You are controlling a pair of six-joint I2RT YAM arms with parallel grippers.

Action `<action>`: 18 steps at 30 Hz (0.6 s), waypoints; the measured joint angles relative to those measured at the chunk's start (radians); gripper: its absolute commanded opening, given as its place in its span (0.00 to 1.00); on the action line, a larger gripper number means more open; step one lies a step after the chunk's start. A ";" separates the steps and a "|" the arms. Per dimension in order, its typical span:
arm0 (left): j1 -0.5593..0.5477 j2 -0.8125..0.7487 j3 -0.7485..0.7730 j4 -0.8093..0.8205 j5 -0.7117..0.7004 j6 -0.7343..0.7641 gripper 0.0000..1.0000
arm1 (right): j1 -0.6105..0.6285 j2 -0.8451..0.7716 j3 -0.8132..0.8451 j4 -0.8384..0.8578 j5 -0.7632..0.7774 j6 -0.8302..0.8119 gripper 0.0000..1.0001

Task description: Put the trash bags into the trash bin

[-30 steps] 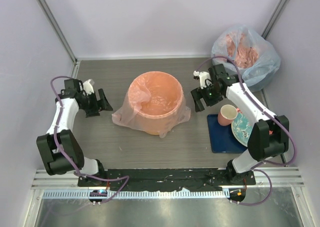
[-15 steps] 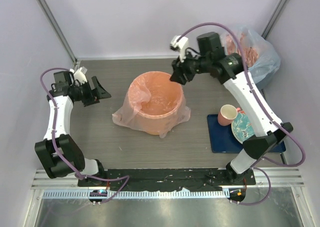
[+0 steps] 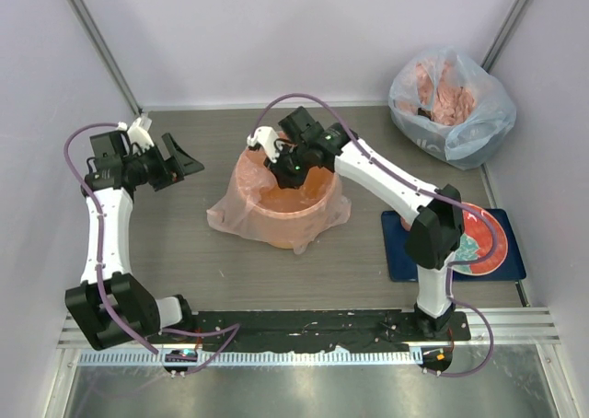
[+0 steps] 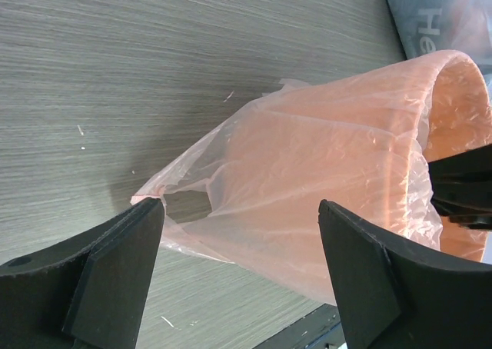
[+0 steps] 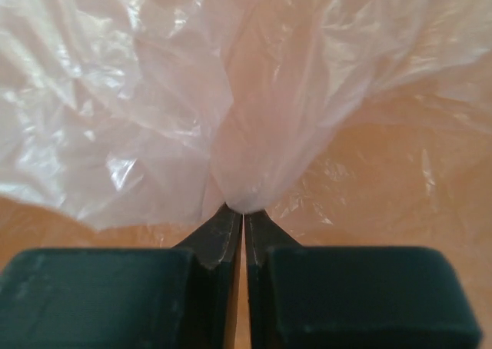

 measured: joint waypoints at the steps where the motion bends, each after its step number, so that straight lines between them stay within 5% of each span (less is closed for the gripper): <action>1: 0.000 -0.012 -0.008 0.001 0.000 -0.003 0.86 | 0.006 0.006 -0.014 0.012 0.011 0.000 0.07; 12: 0.029 -0.033 -0.028 -0.009 -0.011 -0.005 0.86 | 0.016 0.070 -0.276 0.090 0.121 -0.074 0.01; 18: 0.035 -0.032 -0.028 -0.017 -0.011 -0.004 0.87 | 0.016 0.190 -0.209 0.012 0.139 -0.113 0.01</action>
